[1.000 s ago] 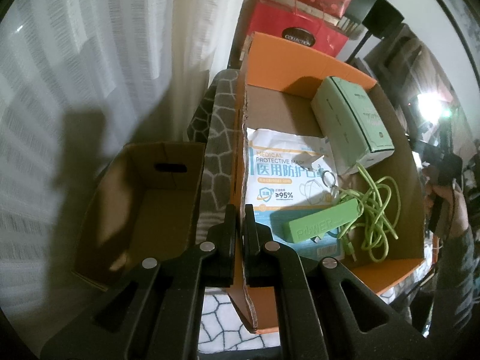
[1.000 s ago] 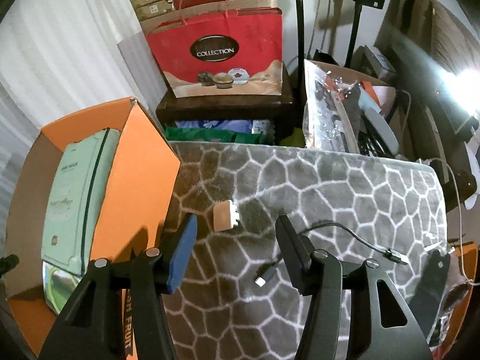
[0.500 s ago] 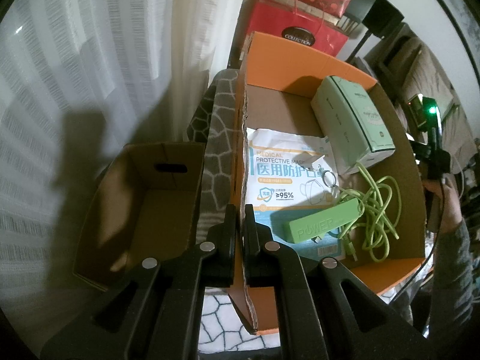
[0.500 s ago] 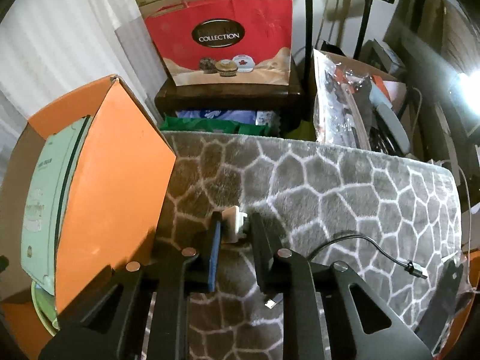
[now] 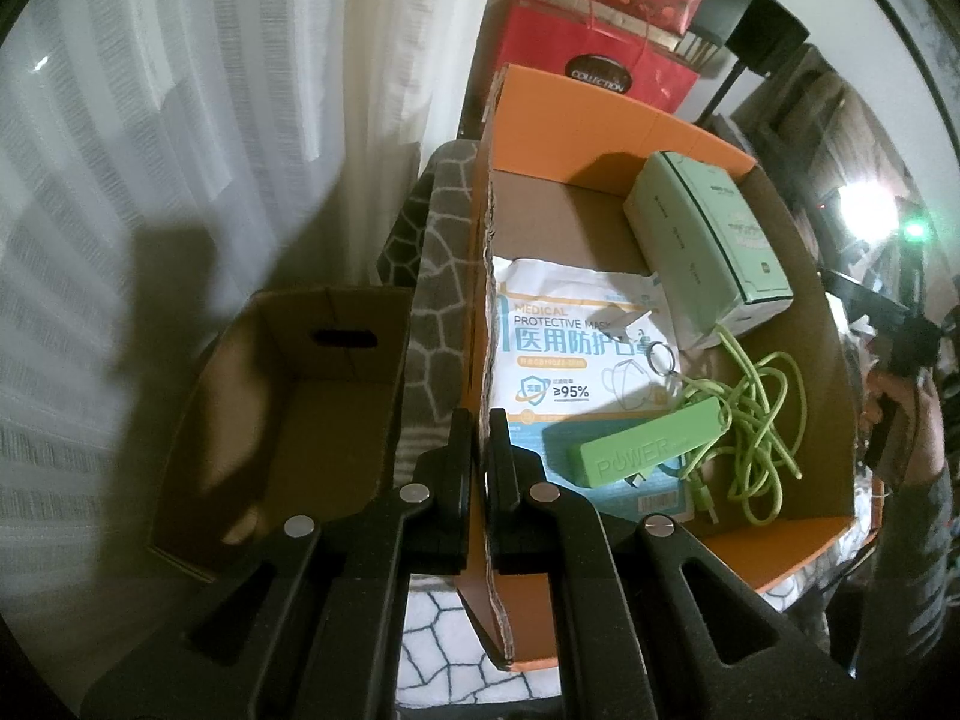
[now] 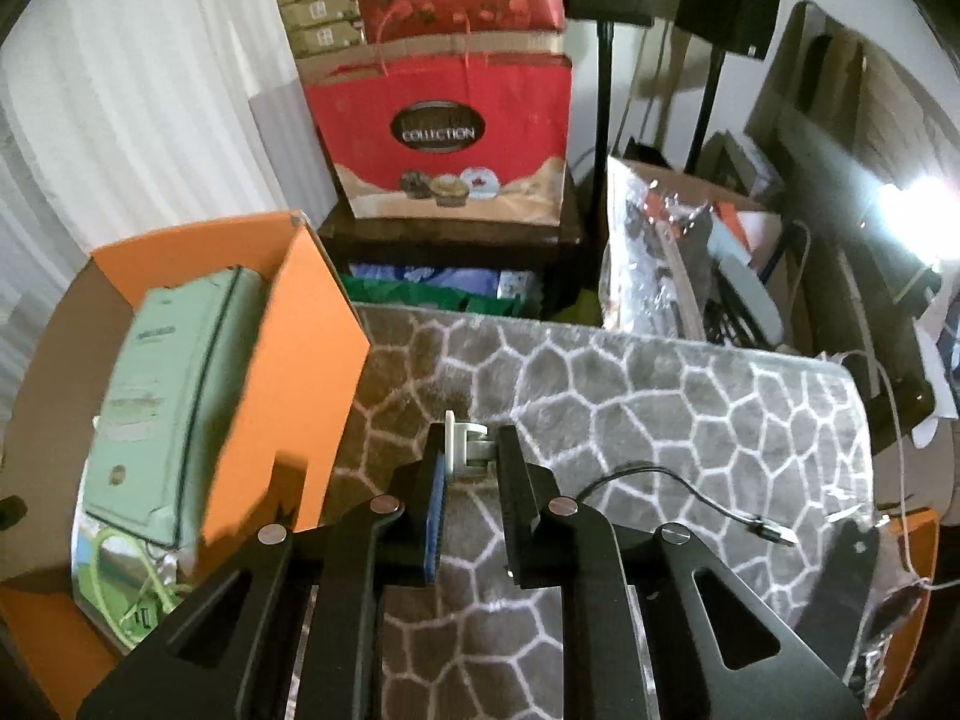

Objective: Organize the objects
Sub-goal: 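Grasp the small white plug with the right tool, then lift the white plug with the right tool and carry it over the box, then lower the white plug onto the mask bag and open the right tool, then move the right tool back over the cloth to the black USB cable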

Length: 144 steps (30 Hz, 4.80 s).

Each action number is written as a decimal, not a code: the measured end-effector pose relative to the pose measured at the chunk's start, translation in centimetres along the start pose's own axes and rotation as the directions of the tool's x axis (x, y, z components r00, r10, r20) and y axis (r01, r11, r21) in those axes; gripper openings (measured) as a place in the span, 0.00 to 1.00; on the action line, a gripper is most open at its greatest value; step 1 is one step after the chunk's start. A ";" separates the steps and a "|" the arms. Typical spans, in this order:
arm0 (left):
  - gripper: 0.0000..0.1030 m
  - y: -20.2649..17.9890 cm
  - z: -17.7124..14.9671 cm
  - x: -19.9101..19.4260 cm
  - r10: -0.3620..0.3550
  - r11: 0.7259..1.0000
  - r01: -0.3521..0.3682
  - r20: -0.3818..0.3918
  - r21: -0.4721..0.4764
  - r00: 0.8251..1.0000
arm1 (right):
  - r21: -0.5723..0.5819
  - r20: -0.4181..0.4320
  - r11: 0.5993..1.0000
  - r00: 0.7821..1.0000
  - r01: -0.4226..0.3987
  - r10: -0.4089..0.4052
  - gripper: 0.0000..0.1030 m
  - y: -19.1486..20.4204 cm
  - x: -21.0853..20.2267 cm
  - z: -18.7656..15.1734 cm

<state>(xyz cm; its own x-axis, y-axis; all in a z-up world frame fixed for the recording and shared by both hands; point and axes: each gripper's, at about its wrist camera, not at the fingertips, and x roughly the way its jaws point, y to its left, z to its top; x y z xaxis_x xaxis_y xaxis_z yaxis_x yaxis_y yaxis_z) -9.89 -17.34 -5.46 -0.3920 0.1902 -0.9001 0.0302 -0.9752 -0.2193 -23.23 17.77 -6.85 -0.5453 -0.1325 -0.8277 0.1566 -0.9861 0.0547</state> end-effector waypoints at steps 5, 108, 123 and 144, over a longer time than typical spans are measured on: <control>0.04 0.2 0.1 0.0 0.001 1.000 -0.001 0.002 0.001 1.000 | -0.012 0.063 1.000 0.998 0.016 -0.015 0.14 0.4 -2.9 -0.3; 0.04 0.5 -0.1 0.3 -0.013 1.000 0.013 0.007 -0.012 1.000 | -0.040 0.124 0.999 0.991 -0.036 0.041 0.60 5.9 -9.9 -3.7; 0.04 0.5 -0.1 0.3 -0.009 1.000 0.009 0.006 -0.011 1.000 | 0.061 0.063 0.995 0.994 0.082 -0.086 0.61 -5.0 -7.9 -4.1; 0.04 0.7 -0.3 0.3 -0.007 1.000 0.007 0.007 -0.012 1.000 | 0.060 -0.074 0.985 0.984 0.164 -0.159 0.56 -12.2 -1.9 -4.2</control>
<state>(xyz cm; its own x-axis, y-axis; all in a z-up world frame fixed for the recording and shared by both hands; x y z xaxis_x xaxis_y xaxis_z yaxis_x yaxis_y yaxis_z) -9.69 -17.90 -5.96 -0.3983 0.1965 -0.8960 0.0385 -0.9723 -0.2304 -20.71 30.49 -8.30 -0.5011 0.0341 -0.8647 0.0152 -0.9987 -0.0482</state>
